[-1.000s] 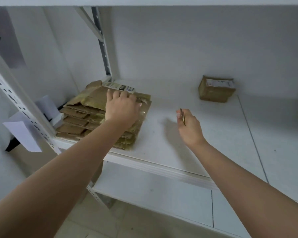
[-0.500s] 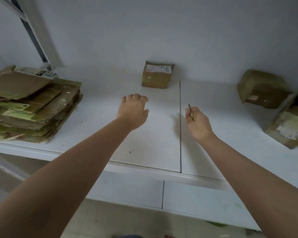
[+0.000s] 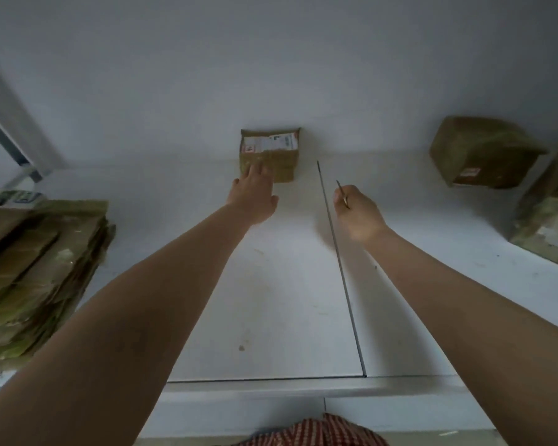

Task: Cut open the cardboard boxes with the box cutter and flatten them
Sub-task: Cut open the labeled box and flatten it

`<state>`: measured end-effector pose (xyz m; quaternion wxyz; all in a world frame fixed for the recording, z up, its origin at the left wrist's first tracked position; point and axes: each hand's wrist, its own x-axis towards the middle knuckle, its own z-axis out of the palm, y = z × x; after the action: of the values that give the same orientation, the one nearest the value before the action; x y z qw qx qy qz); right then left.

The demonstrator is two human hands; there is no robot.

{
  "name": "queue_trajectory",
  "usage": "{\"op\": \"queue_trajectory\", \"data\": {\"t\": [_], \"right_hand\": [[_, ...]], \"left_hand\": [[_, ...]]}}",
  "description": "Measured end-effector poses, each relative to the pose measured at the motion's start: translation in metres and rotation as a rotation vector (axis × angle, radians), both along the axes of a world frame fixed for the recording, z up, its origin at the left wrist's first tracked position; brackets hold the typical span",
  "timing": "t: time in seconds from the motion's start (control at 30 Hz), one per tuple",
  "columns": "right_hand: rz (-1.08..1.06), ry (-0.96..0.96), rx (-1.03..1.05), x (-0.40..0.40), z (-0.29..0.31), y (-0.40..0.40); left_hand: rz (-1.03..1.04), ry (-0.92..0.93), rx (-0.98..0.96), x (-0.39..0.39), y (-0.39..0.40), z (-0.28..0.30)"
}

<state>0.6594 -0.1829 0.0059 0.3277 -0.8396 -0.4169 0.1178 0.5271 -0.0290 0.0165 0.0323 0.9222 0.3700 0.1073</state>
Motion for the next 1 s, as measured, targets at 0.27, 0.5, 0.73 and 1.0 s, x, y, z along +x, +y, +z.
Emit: {"op": "queue_trajectory", "data": {"t": [0.27, 0.5, 0.73, 1.0], "right_hand": [[-0.03, 0.003, -0.035, 0.004, 0.005, 0.027], [-0.079, -0.02, -0.015, 0.011, 0.015, 0.033], [-0.046, 0.005, -0.031, 0.009, 0.016, 0.038], [-0.116, 0.119, 0.1, 0.009, 0.013, 0.028]], "left_hand": [[0.023, 0.067, -0.083, 0.023, 0.049, 0.015], [0.019, 0.151, -0.114, 0.045, 0.077, 0.022], [-0.036, 0.201, 0.046, 0.039, 0.083, 0.025], [-0.121, 0.207, -0.002, 0.007, 0.013, 0.033]]}}
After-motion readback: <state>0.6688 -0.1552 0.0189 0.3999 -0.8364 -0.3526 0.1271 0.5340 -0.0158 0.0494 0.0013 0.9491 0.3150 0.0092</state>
